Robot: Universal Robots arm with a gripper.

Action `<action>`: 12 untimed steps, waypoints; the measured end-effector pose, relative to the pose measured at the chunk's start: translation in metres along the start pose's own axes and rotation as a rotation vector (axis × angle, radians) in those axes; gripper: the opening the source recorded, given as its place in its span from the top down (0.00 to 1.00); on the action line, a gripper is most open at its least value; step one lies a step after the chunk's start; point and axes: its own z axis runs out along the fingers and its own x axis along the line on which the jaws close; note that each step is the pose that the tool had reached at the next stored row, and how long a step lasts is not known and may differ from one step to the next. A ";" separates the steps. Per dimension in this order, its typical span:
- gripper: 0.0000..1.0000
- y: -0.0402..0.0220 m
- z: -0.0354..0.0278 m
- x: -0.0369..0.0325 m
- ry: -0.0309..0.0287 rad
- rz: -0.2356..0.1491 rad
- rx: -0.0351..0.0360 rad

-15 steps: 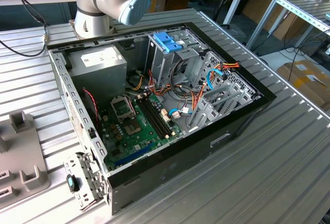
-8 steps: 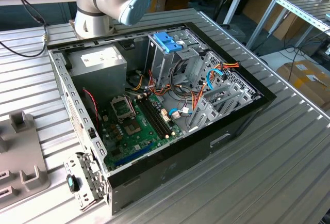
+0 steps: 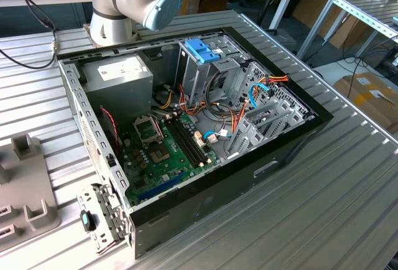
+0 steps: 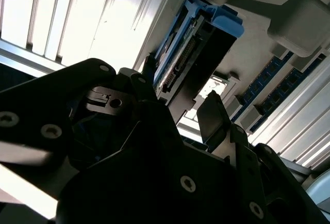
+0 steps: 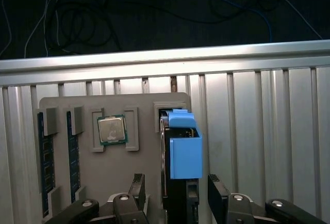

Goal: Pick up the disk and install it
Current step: 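Pick up the disk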

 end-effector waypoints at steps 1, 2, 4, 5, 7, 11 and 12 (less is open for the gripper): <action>0.40 0.0000 0.0000 0.0000 0.0000 0.000 -0.0001; 0.40 0.0000 0.0000 0.0000 0.0000 0.000 0.0000; 0.40 0.0000 0.0000 0.0000 0.0000 0.000 0.0000; 0.40 0.0000 0.0001 0.0000 0.0000 0.000 0.0000; 0.42 0.0000 0.0001 0.0000 0.0000 0.000 0.0000; 0.50 0.0000 0.0001 0.0000 0.0000 0.000 0.0000; 0.57 0.0000 0.0001 0.0000 0.0000 0.000 0.0000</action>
